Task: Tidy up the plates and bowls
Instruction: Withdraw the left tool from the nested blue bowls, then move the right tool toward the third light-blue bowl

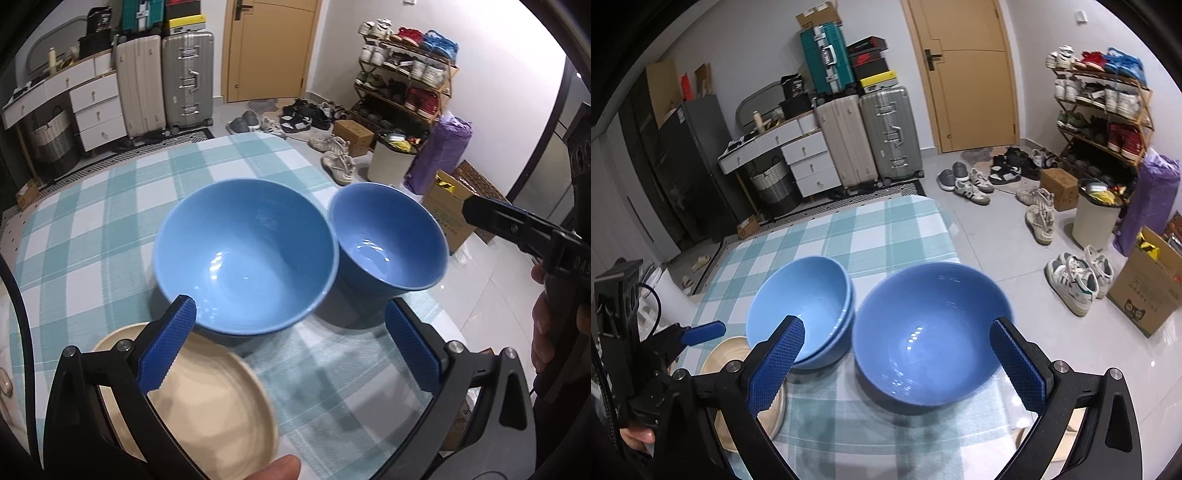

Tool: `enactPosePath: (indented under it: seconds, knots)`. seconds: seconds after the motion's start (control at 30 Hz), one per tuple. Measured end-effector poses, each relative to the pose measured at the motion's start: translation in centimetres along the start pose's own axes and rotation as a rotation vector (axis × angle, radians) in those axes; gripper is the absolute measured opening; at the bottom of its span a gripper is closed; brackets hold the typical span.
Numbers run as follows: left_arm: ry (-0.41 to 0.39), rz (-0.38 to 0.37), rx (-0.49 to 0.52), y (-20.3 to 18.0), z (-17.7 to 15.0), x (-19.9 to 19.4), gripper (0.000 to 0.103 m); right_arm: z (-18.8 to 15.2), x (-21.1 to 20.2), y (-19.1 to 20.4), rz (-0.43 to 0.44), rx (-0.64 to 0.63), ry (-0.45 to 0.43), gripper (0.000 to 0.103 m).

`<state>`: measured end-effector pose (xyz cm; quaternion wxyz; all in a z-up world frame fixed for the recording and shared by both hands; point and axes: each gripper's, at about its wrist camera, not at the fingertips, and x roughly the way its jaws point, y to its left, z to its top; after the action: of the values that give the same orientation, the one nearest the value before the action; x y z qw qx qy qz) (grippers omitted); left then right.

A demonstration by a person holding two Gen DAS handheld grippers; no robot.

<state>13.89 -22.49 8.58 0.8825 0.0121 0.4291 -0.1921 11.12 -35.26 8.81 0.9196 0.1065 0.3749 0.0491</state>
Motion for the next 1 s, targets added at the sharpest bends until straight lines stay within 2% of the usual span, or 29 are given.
enactPosePath:
  seconds: [0.3,0.5,0.63,0.83,1.0]
  knots:
    - [0.020,-0.069,0.059,-3.8,0.0,0.9,0.099,-1.6,-1.6,-3.6,-0.062,0.065,-0.002,0.102]
    - [0.041,-0.120,0.079,-4.9,0.1,2.0,0.079,-2.7,-1.8,-4.8,-0.103,0.092,-0.005,0.102]
    - [0.073,-0.206,0.077,-5.4,0.2,3.0,0.064,-3.1,-1.7,-5.5,-0.118,0.109,-0.008,0.102]
    - [0.098,-0.267,0.057,-5.9,0.6,4.2,0.058,-3.5,-0.6,-6.5,-0.120,0.132,0.013,0.102]
    - [0.143,-0.317,-0.010,-5.6,0.8,5.9,0.053,-4.0,0.9,-7.2,-0.114,0.145,0.037,0.102]
